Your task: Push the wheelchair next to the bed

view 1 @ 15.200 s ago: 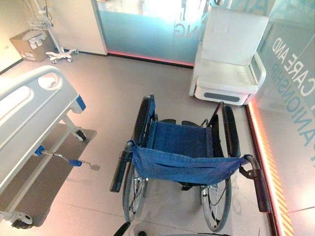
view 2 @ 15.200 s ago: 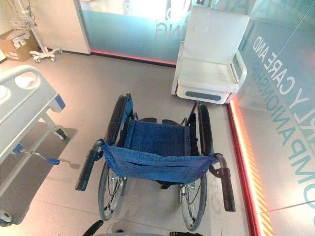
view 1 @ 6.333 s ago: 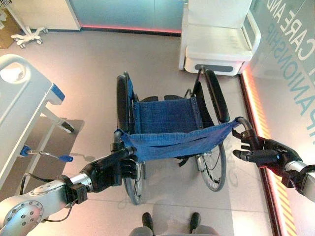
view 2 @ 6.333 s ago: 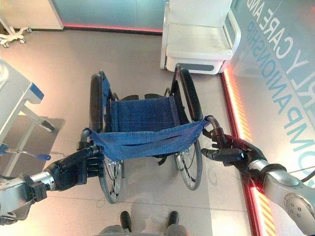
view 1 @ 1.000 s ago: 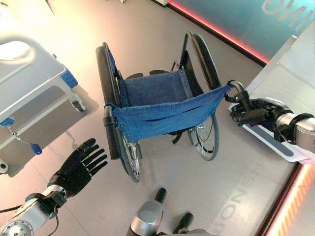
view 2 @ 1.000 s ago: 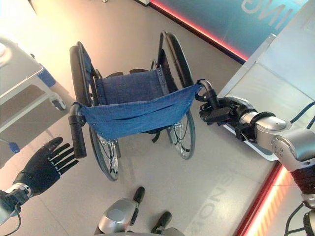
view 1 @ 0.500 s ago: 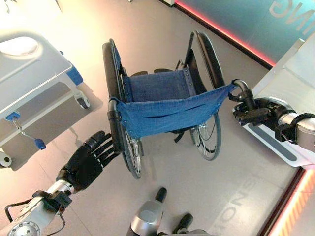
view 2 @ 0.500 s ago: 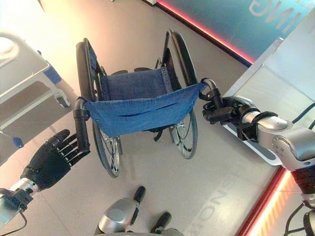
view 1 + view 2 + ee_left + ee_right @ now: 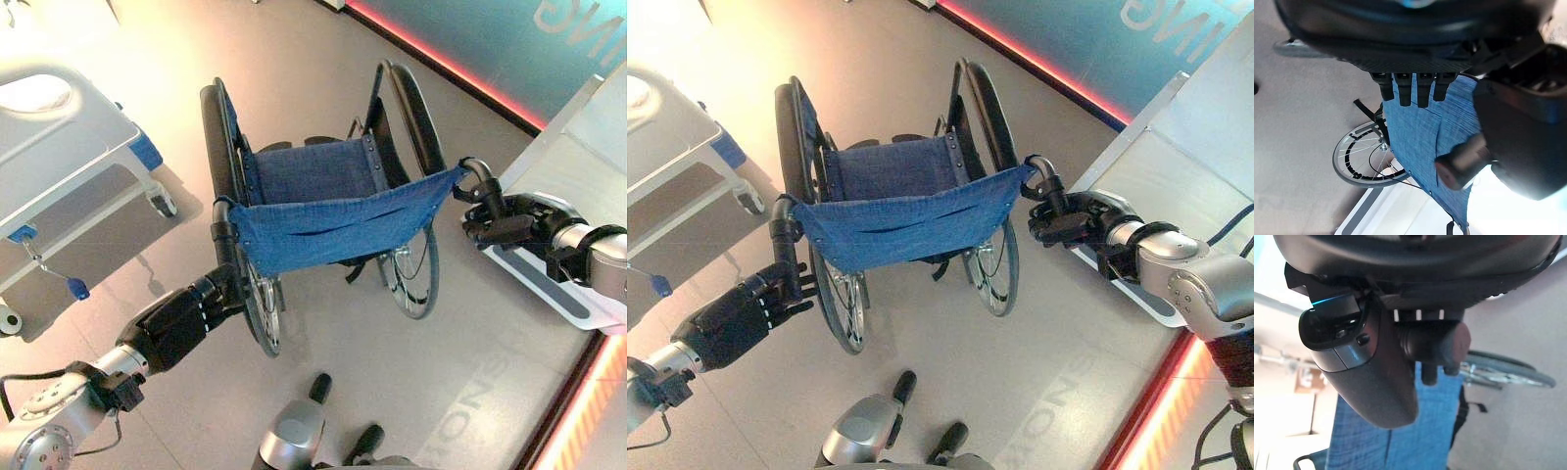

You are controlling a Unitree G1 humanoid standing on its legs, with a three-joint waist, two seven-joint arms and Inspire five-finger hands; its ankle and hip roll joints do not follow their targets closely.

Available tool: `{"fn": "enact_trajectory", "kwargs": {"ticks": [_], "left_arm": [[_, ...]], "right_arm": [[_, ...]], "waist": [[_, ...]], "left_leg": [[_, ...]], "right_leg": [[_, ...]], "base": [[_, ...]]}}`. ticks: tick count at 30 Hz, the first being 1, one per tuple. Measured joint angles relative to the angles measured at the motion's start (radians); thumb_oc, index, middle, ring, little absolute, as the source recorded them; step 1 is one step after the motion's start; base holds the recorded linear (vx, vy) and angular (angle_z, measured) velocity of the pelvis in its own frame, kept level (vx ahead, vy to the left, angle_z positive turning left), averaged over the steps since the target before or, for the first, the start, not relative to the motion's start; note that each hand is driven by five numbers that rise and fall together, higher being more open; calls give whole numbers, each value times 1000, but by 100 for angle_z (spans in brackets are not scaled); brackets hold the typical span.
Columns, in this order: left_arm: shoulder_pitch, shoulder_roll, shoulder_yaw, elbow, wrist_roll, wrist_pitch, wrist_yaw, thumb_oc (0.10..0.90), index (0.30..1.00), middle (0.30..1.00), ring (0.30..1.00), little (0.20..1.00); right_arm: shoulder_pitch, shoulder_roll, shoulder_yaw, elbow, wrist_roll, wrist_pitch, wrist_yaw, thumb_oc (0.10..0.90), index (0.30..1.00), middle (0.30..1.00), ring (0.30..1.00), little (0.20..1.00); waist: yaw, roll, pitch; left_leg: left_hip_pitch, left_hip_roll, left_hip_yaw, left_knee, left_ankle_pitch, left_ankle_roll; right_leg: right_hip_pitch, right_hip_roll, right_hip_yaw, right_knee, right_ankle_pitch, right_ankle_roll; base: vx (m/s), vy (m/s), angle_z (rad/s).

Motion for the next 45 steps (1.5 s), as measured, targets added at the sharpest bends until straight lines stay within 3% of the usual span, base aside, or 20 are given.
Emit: {"fn": "enact_trajectory", "kwargs": {"ticks": [15,25,26,27,28,37,45], "left_arm": [[-69,36,0,-7,-15,-1,73,800,900,900,900,900],[-70,36,-2,-6,-50,1,95,800,900,900,900,900],[-71,36,-2,-6,-50,1,95,753,829,829,829,829],[-71,37,-3,-6,-50,3,94,540,509,509,509,509],[-71,37,-2,-6,-51,5,94,400,300,300,300,300],[-109,41,-67,-6,-122,14,125,400,300,300,300,300],[-112,41,-68,-6,-130,14,135,400,300,300,300,300]], "right_arm": [[42,35,-25,-48,-1,0,0,400,300,300,300,300],[53,41,-25,-60,-10,0,0,400,300,300,300,300],[54,41,-25,-60,-10,0,0,400,300,300,300,300],[56,41,-25,-62,-10,0,0,400,300,300,300,300],[58,42,-25,-63,-10,0,0,400,300,300,300,300],[70,88,-25,-64,-32,0,-6,400,300,300,300,300],[71,89,-25,-66,-32,0,-6,400,300,300,300,300]], "waist": [[-43,-1,-1],[-49,-11,-1],[-50,-12,-1],[-51,-13,-1],[-51,-14,-2],[-54,-26,-2],[-55,-30,-2]], "left_leg": [[12,2,6,-4,0,0],[14,3,12,-5,0,1],[14,3,12,-6,0,1],[15,4,13,-7,0,1],[17,4,15,-8,0,1],[43,7,32,-23,1,1],[45,9,34,-25,0,1]], "right_leg": [[14,0,14,0,0,0],[14,0,17,0,1,-1],[14,0,17,0,1,-1],[14,0,18,0,1,-1],[15,0,19,0,1,-1],[31,0,27,0,1,0],[31,0,38,0,1,0]], "base": [[2,0,2],[0,0,0],[0,0,0],[0,0,0],[17,13,-4],[17,5,-2],[7,-9,0]]}}
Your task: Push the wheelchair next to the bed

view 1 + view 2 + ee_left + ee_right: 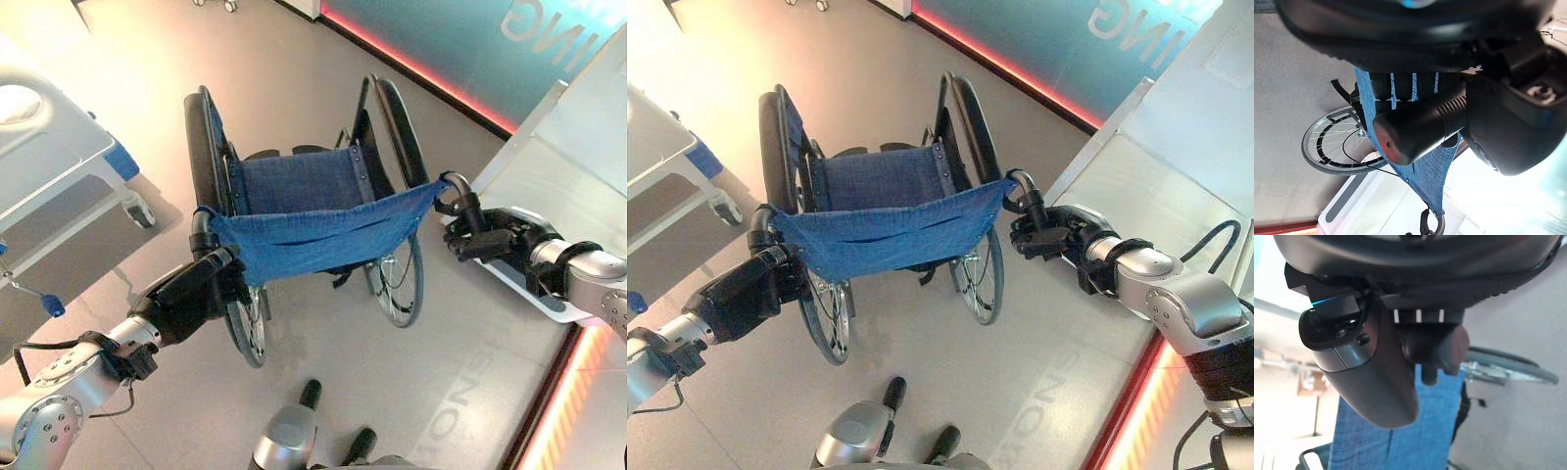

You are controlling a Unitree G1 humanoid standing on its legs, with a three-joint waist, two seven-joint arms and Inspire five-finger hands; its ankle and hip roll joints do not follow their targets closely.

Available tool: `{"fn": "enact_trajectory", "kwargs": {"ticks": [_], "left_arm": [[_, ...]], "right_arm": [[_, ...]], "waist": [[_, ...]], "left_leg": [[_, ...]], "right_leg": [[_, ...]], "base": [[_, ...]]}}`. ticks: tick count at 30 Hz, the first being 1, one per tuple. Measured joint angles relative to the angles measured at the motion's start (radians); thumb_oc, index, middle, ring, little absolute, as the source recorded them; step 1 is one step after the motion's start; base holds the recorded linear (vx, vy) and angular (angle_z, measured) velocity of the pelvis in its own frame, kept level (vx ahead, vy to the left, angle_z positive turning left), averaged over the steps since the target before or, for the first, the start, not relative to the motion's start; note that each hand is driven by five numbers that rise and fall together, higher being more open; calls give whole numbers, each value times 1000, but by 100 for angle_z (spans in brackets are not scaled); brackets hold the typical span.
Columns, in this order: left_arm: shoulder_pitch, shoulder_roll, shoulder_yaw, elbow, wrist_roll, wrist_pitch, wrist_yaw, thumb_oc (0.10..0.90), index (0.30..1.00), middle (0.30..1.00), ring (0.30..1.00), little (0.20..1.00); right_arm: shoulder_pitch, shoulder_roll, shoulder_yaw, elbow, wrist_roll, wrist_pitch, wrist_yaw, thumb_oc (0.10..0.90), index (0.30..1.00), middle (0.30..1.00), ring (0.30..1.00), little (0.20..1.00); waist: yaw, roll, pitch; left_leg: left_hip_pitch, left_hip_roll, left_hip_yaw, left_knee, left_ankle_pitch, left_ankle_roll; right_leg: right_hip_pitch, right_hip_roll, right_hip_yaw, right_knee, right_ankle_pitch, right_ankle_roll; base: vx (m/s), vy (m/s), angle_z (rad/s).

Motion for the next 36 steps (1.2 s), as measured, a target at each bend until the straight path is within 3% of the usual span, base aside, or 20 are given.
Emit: {"fn": "enact_trajectory", "kwargs": {"ticks": [10,17,21,23,25,27,30,32,35,36], "left_arm": [[-4,0,0,0,-2,0,9,400,300,300,300,300],[-22,0,2,0,-3,0,30,400,300,300,300,300],[-28,0,14,1,-31,-3,50,400,300,300,300,300],[-36,0,37,2,-32,-8,55,400,300,300,300,300],[-41,-1,43,3,-33,-14,63,400,300,300,300,300],[-40,-5,49,5,-42,-24,58,400,300,300,300,300],[-45,-29,48,9,-42,-26,49,400,300,300,300,300],[-46,-35,45,13,-41,-26,48,400,300,300,300,300],[-47,-34,41,13,-41,-25,48,400,300,300,300,300],[-51,-32,38,13,-42,-24,50,400,300,300,300,300]], "right_arm": [[4,1,0,-1,0,0,0,400,300,300,300,300],[12,20,0,-1,0,1,-1,400,300,300,300,300],[9,47,2,4,-2,2,-2,400,300,300,300,300],[-11,88,3,10,-41,2,-1,400,300,300,300,300],[-9,116,3,7,-83,2,1,400,300,300,300,300],[-10,122,-2,1,-89,2,7,400,300,300,300,300],[-15,127,0,2,-119,2,20,400,300,300,300,300],[-22,127,1,5,-119,2,21,400,300,300,300,300],[-32,126,3,7,-119,2,21,400,300,300,300,300],[-32,125,3,8,-119,2,21,400,300,300,300,300]], "waist": [[1,-5,0],[4,-26,3],[9,-44,12],[11,-51,40],[4,-39,55],[8,-26,63],[12,-8,69],[14,10,69],[26,21,68],[36,20,67]], "left_leg": [[1,5,6,0,0,0],[1,19,28,7,2,-4],[-22,25,52,60,-12,-18],[-82,44,88,196,-46,-63],[-96,79,123,246,-82,-97],[-100,103,134,253,-109,-87],[-110,118,138,286,-131,-104],[-121,126,141,327,-155,-102],[-112,124,145,332,-175,-69],[-104,121,153,329,-186,-52]], "right_leg": [[1,5,1,0,0,0],[3,19,5,1,-1,-1],[0,19,15,4,-13,-17],[-4,25,29,24,-27,-32],[15,47,23,27,-36,-40],[7,62,27,40,-44,-51],[7,69,39,46,-44,-53],[10,75,52,57,-45,-54],[5,71,64,73,-53,-47],[-12,57,64,134,-88,-39]], "base": [[50,-85,0],[71,-163,2],[75,-115,-7],[166,-16,-11],[335,79,10],[398,110,0],[431,106,-12],[444,131,-12],[498,154,-16],[373,140,-12]]}}
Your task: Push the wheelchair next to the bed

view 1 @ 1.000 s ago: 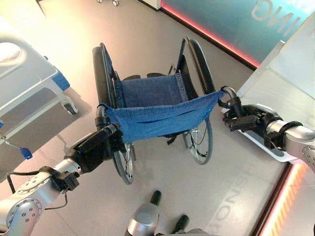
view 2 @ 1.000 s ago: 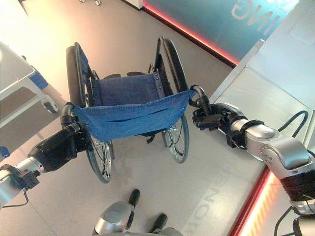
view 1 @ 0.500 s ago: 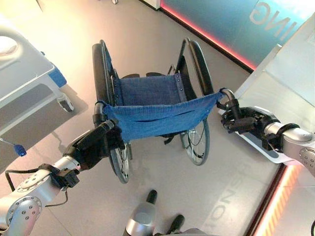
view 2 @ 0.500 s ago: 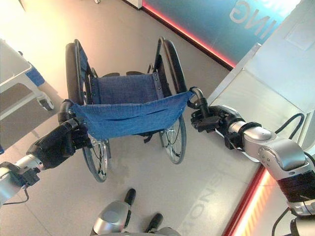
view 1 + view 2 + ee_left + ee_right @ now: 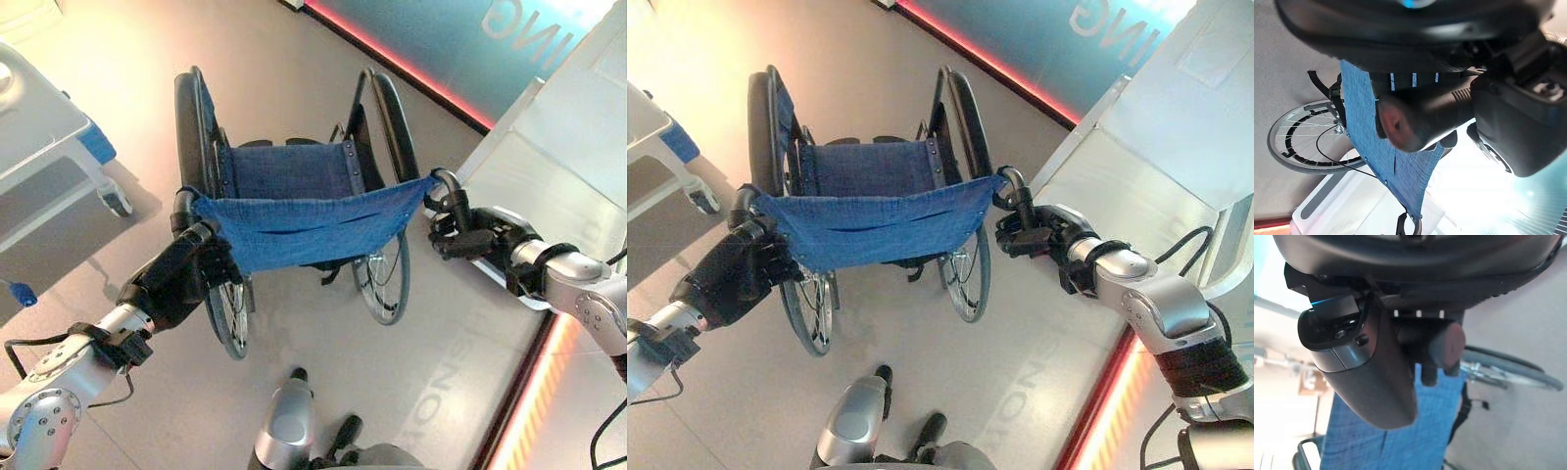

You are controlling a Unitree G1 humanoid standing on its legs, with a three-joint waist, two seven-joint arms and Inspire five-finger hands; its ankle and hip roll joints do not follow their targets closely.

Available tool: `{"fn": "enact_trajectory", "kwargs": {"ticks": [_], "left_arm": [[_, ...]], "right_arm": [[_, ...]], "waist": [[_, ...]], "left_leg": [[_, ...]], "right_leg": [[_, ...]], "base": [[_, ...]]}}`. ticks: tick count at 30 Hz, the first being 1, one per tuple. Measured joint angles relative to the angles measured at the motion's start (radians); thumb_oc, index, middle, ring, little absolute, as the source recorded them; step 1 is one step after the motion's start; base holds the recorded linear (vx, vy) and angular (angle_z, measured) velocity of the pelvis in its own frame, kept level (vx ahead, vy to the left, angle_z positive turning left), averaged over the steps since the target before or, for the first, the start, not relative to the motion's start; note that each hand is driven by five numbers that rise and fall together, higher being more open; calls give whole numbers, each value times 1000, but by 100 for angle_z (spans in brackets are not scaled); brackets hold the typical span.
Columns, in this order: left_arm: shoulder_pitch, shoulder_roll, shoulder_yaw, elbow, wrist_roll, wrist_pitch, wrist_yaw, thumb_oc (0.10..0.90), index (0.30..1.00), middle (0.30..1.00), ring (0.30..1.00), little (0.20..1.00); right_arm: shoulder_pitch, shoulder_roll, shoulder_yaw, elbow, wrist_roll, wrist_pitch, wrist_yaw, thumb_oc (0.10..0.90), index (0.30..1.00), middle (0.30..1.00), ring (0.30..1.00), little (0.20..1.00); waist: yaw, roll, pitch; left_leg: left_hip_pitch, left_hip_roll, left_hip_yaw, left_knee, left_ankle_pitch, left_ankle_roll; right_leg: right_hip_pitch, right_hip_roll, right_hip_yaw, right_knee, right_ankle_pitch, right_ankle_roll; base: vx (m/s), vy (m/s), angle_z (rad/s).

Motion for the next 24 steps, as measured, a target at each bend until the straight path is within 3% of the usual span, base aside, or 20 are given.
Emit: {"fn": "enact_trajectory", "kwargs": {"ticks": [1,2,3,5,6,9,10,11,12,13,14,15,16,17,19,21,22,23,24], "left_arm": [[-1,1,0,-1,0,3,3,400,300,300,300,300],[-11,5,-4,11,-1,7,2,400,300,300,300,300],[-17,5,-10,13,0,11,4,400,300,300,300,300],[-31,30,-18,29,1,22,7,400,300,300,300,300],[-36,53,-17,31,1,23,10,400,300,300,300,300],[-49,80,-17,34,0,25,29,400,300,300,300,300],[-52,86,-17,37,0,26,31,400,300,300,300,300],[-54,77,-18,53,0,28,32,400,300,300,300,300],[-55,73,-18,62,0,28,32,400,300,300,300,300],[-54,58,-18,86,-2,28,31,400,300,300,300,300],[-51,62,-15,101,-12,28,30,400,300,300,300,300],[-52,72,-11,112,-26,28,30,400,300,300,300,300],[-53,86,-5,118,-30,27,31,400,300,300,300,300],[-55,97,-3,119,-30,22,35,400,300,300,300,300],[-52,98,-2,112,-39,2,39,400,300,300,300,300],[-55,86,1,111,-39,-2,41,400,300,300,300,300],[-53,92,1,111,-39,-2,41,400,300,300,300,300],[-46,108,8,108,-39,-1,42,400,300,300,300,300],[-40,85,13,101,-39,-3,45,400,300,300,300,300]], "right_arm": [[1,0,0,0,0,0,0,400,300,300,300,300],[4,-2,1,2,1,1,0,400,300,300,300,300],[4,-6,2,2,1,3,0,400,300,300,300,300],[13,-15,3,0,6,7,1,400,300,300,300,300],[13,-18,4,0,16,7,1,400,300,300,300,300],[-6,-18,13,6,40,7,1,400,300,300,300,300],[-12,-17,16,6,40,7,1,400,300,300,300,300],[-30,-17,29,6,41,7,1,400,300,300,300,300],[-39,-17,36,6,41,7,1,400,300,300,300,300],[-58,-17,45,3,44,7,2,400,300,300,300,300],[-72,-19,54,-2,48,7,5,400,300,300,300,300],[-78,-19,58,-4,57,7,7,400,300,300,300,300],[-83,-21,63,-2,83,7,8,400,300,300,300,300],[-85,-21,70,-2,87,7,7,400,300,300,300,300],[-106,-33,84,10,108,7,2,400,300,300,300,300],[-120,-34,85,13,123,10,-11,400,300,300,300,300],[-120,-36,89,11,125,11,-11,400,300,300,300,300],[-123,-36,90,9,141,19,-13,400,300,300,300,300],[-127,-40,92,7,163,33,-23,400,300,300,300,300]], "waist": [[1,1,0],[13,-9,-5],[17,-13,-8],[10,-25,-16],[5,-34,-21],[-5,-29,-25],[1,-27,-24],[-5,-17,-20],[-8,-7,-18],[-5,27,-11],[-5,46,-11],[-9,46,-11],[-20,36,-13],[-27,18,-12],[-33,24,-12],[-40,38,-5],[-36,33,-6],[-28,9,-3],[-32,18,-5]], "left_leg": [[8,4,14,-3,3,33],[10,-17,13,-1,-11,52],[15,-20,27,-3,-8,58],[35,-48,6,-8,-8,59],[33,-53,0,6,-12,58],[46,-45,-78,-32,5,38],[68,-46,-96,-67,12,28],[99,-48,-122,-116,35,26],[111,-46,-137,-131,37,26],[141,-34,-167,-161,46,15],[146,-27,-212,-169,48,5],[137,-26,-221,-161,48,4],[139,-31,-265,-152,26,-31],[141,-48,-272,-141,15,-41],[135,-7,-310,-122,-12,-62],[160,25,-350,-158,-1,-76],[166,24,-347,-160,-3,-86],[176,10,-342,-151,-17,-104],[179,36,-344,-141,-23,-112]], "right_leg": [[-22,-8,-9,66,-33,0],[-75,-47,-9,238,-115,22],[-109,-72,-10,349,-152,36],[-198,-114,21,648,-165,102],[-235,-121,45,752,-124,141],[-236,-81,68,739,-76,133],[-244,-78,73,746,-91,104],[-250,-78,71,684,-140,25],[-254,-80,69,649,-157,-3],[-270,-90,52,533,-173,-38],[-289,-104,41,399,-153,-14],[-285,-110,45,282,-108,11],[-260,-137,48,139,54,44],[-251,-151,47,134,125,46],[-261,-136,71,212,68,47],[-334,-137,98,344,38,57],[-326,-146,101,299,53,56],[-290,-172,100,212,105,72],[-255,-145,80,180,98,73]], "base": [[428,201,-9],[401,218,-2],[379,212,10],[341,173,34],[266,105,38],[260,6,22],[276,-137,3],[211,-145,0],[268,-245,-3],[235,-235,-7],[302,-285,7],[300,-246,48],[316,-259,67],[414,-328,79],[517,-395,49],[309,-204,33],[367,-208,42],[516,-274,43],[431,-225,49]]}}
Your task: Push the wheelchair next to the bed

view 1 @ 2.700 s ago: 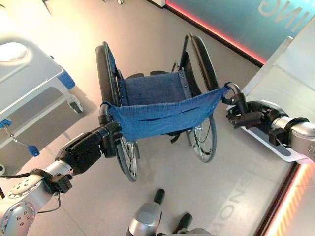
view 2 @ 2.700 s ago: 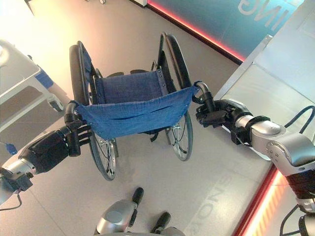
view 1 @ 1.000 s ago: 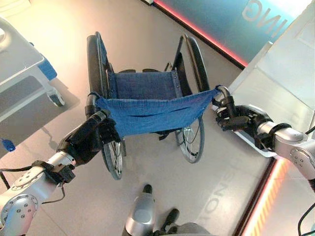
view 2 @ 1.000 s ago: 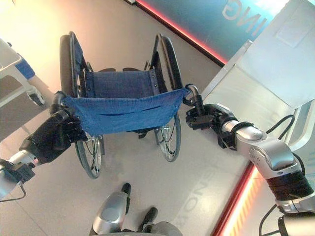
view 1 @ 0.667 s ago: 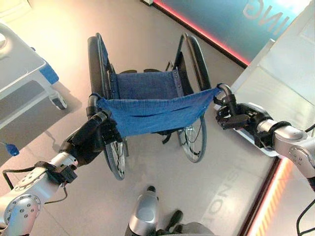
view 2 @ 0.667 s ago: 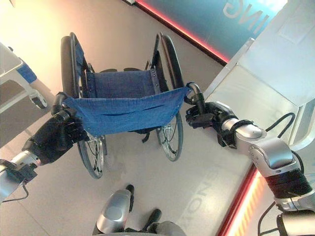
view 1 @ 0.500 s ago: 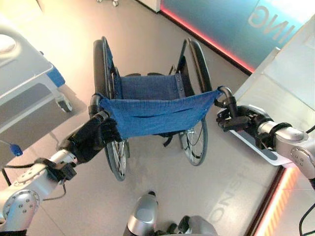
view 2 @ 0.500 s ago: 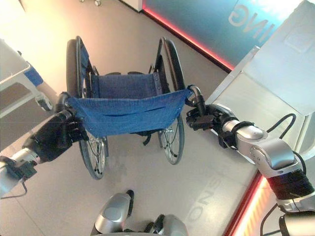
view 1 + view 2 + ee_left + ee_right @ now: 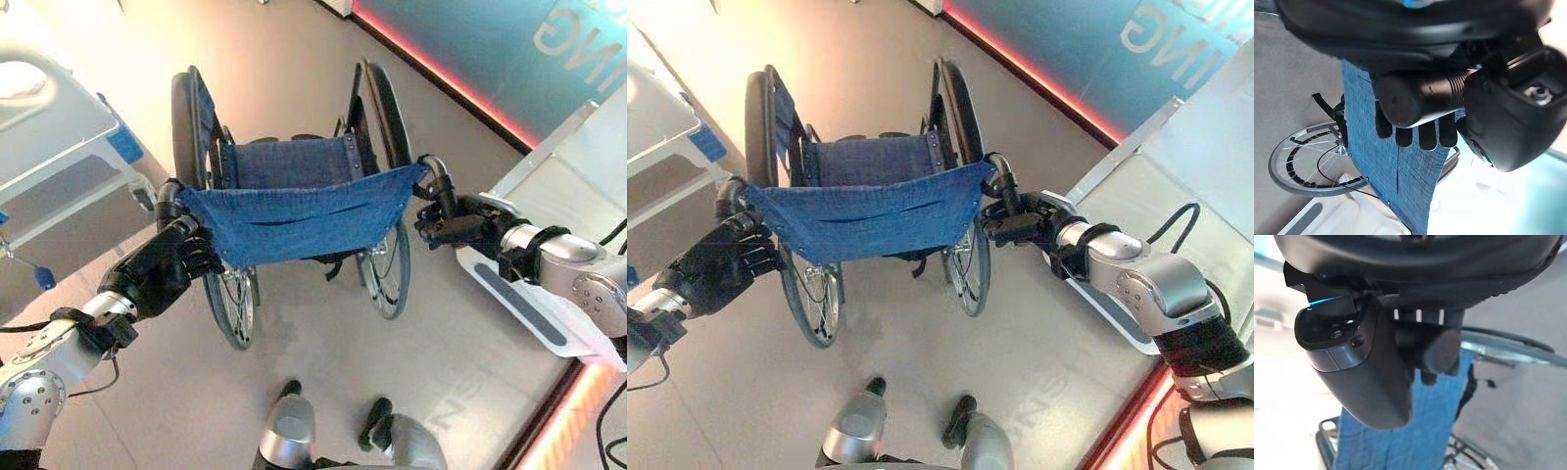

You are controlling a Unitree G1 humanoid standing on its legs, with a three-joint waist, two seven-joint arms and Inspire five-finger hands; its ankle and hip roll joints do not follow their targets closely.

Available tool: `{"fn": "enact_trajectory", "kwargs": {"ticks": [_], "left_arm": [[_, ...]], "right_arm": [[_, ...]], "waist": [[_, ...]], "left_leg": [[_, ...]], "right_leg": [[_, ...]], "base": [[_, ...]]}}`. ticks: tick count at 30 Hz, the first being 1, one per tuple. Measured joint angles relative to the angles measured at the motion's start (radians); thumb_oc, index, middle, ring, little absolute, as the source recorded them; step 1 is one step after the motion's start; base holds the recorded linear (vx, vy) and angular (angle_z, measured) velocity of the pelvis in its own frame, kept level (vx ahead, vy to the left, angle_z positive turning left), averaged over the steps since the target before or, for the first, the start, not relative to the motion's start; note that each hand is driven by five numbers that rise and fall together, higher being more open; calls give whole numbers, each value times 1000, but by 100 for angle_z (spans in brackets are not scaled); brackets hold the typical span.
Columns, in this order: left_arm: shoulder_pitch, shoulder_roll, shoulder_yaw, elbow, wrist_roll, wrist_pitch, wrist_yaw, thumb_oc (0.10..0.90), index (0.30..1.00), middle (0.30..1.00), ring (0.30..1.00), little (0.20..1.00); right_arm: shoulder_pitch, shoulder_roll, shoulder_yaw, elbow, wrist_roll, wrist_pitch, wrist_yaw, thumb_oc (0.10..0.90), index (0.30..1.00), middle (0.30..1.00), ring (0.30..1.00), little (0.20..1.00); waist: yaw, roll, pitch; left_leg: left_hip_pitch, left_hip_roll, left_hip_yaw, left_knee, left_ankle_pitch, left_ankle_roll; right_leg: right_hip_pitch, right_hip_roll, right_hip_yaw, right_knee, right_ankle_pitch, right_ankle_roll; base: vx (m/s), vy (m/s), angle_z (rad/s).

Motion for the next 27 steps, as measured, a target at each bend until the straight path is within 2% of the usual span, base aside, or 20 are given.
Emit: {"fn": "enact_trajectory", "kwargs": {"ticks": [3,5,7,9,10,12,13,14,15,16,17,18,19,20,21,22,23,24,25,27], "left_arm": [[25,-9,33,-46,0,-1,0,400,300,300,300,300],[42,-14,36,-62,0,-1,0,400,300,300,300,300],[60,-21,38,-66,1,-1,0,400,300,300,300,300],[67,-31,38,-64,2,0,0,400,300,300,300,300],[69,-51,35,-57,3,1,1,400,300,300,300,300],[82,-86,35,-53,12,1,8,400,300,300,300,300],[91,-106,35,-52,15,1,15,400,300,300,300,300],[109,-116,35,-53,15,2,15,400,300,300,300,300],[118,-116,34,-53,15,3,14,400,300,300,300,300],[124,-117,20,-53,15,3,11,400,300,300,300,300],[131,-103,17,-54,13,2,2,400,300,300,300,300],[132,-98,17,-54,13,2,0,400,300,300,300,300],[111,-98,15,-35,15,-1,-8,400,300,300,300,300],[102,-96,15,-32,23,-3,-4,400,300,300,300,300],[64,-97,2,-2,48,-15,0,400,300,300,300,300],[43,-95,-6,14,59,-16,6,400,300,300,300,300],[14,-85,-15,38,71,-16,13,400,300,300,300,300],[9,-84,-16,40,84,-17,14,400,300,300,300,300],[9,-84,-20,38,84,-17,12,400,300,300,300,300],[33,-59,-18,35,79,-12,-28,400,300,300,300,300]], "right_arm": [[-69,-76,72,1,39,28,-2,400,300,300,300,300],[-99,-84,100,17,42,28,-2,400,300,300,300,300],[-125,-85,116,34,40,28,-2,400,300,300,300,300],[-132,-85,116,41,36,28,3,400,300,300,300,300],[-134,-82,125,46,35,28,8,400,300,300,300,300],[-131,-77,138,45,33,28,20,400,300,300,300,300],[-116,-69,139,38,29,28,21,400,300,300,300,300],[-97,-70,139,17,19,32,21,400,300,300,300,300],[-95,-71,139,15,14,37,22,400,300,300,300,300],[-96,-73,138,10,2,44,29,400,300,300,300,300],[-89,-69,137,-3,-10,55,32,400,300,300,300,300],[-90,-63,141,-2,-14,55,30,400,300,300,300,300],[-99,-39,141,18,-43,55,29,400,300,300,300,300],[-101,-27,141,20,-46,55,22,400,300,300,300,300],[-116,10,141,53,-60,48,20,400,300,300,300,300],[-122,36,141,70,-82,42,20,400,300,300,300,300],[-127,67,141,92,-105,35,18,400,300,300,300,300],[-125,67,143,93,-120,35,19,400,300,300,300,300],[-124,58,143,94,-120,36,25,400,300,300,300,300],[-119,56,143,97,-123,36,43,400,300,300,300,300]], "waist": [[7,2,0],[14,-1,0],[15,-2,0],[21,-1,0],[30,-1,1],[38,-2,0],[41,-9,-1],[41,-18,-11],[33,-14,-17],[15,4,-29],[22,6,-37],[26,2,-41],[25,5,-41],[31,0,-44],[52,1,-43],[54,2,-42],[52,6,-39],[53,1,-41],[52,3,-41],[83,17,-47]], "left_leg": [[3,58,15,-9,9,-34],[-12,64,40,27,14,-42],[-70,51,55,146,16,-47],[-146,37,54,298,43,-92],[-193,28,52,395,85,-127],[-210,17,49,454,136,-126],[-242,1,52,477,141,-109],[-226,-26,86,341,109,-53],[-207,-31,124,243,101,-30],[-161,-42,187,43,123,-2],[-119,-48,217,-48,167,85],[-115,-49,224,-66,171,87],[-111,-37,252,-61,172,90],[-111,-31,263,-64,170,86],[-119,-13,304,-22,150,66],[-141,-8,317,42,126,41],[-239,12,320,219,95,2],[-289,-3,317,213,78,-20],[-297,-9,312,169,85,-17],[-307,-26,309,30,119,14]], "right_leg": [[33,51,-38,-17,-26,-25],[38,60,-43,-18,-33,-33],[40,55,-44,-16,-40,-40],[38,55,-44,-8,-53,-53],[42,50,-42,1,-65,-54],[71,47,-40,-17,-72,-55],[99,34,-41,-50,-61,-51],[116,27,-46,-87,-54,-45],[132,29,-58,-106,-52,-45],[150,40,-72,-126,-51,-43],[150,53,-68,-122,-55,-36],[151,55,-73,-121,-59,-37],[149,65,-123,-72,-90,-75],[161,77,-143,-73,-98,-80],[177,98,-178,-65,-138,-116],[205,110,-167,-105,-142,-123],[260,146,-126,-187,-115,-106],[285,163,-77,-211,-113,-110],[292,165,-64,-211,-122,-109],[322,170,-35,-191,-162,-104]], "base": [[387,-208,39],[319,-217,3],[262,-214,0],[236,-160,-6],[243,-97,-6],[329,-42,0],[444,24,11],[358,31,17],[273,23,34],[357,8,11],[338,5,-1],[450,20,-14],[320,33,2],[479,58,-6],[361,57,-15],[472,85,4],[523,88,32],[426,91,35],[463,105,-1],[486,147,-39]]}}
